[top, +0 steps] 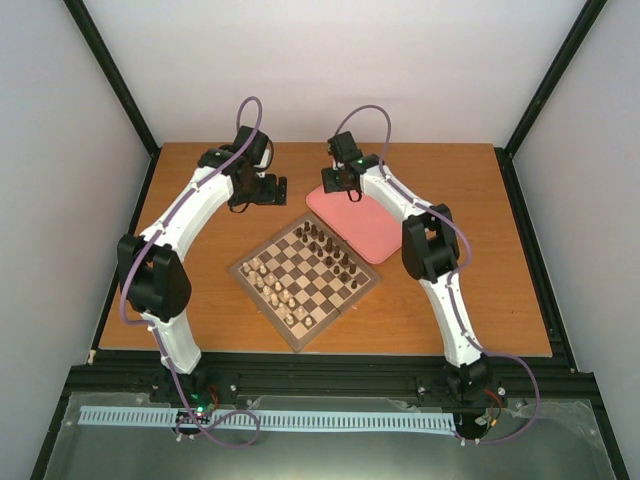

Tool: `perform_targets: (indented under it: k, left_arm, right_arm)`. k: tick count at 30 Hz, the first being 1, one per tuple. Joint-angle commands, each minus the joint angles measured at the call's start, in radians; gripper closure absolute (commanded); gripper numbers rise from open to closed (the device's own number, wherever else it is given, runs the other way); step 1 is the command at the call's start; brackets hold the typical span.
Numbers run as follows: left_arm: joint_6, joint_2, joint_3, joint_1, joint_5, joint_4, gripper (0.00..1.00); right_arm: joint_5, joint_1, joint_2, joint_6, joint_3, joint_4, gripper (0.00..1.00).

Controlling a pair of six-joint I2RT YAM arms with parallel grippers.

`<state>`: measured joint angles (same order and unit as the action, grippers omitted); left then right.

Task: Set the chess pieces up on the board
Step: Pick up the chess piece from the storage box.

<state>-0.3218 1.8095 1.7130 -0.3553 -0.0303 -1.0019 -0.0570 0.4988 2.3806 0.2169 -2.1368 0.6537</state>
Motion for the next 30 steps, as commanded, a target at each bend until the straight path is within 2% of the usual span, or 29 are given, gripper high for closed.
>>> perform_targets:
  k: [1,18,23,30]
  left_arm:
    - [-0.014,0.001,0.022,-0.005,0.000,0.000,0.00]
    - [-0.013,0.051,0.051,-0.005,0.009,-0.011,0.00]
    - [-0.013,0.060,0.056,-0.005,0.007,-0.015,0.00]
    - [-0.013,0.070,0.067,-0.005,0.000,-0.018,0.00]
  right_arm:
    - [0.035,-0.029,0.110,-0.005,-0.170,0.036,0.42]
    - [0.143,-0.068,0.275,-0.007,-0.278,-0.057,0.47]
    - [0.157,-0.074,0.299,0.008,-0.297,-0.073,0.55]
    - [0.164,-0.076,0.315,0.015,-0.318,-0.071,0.73]
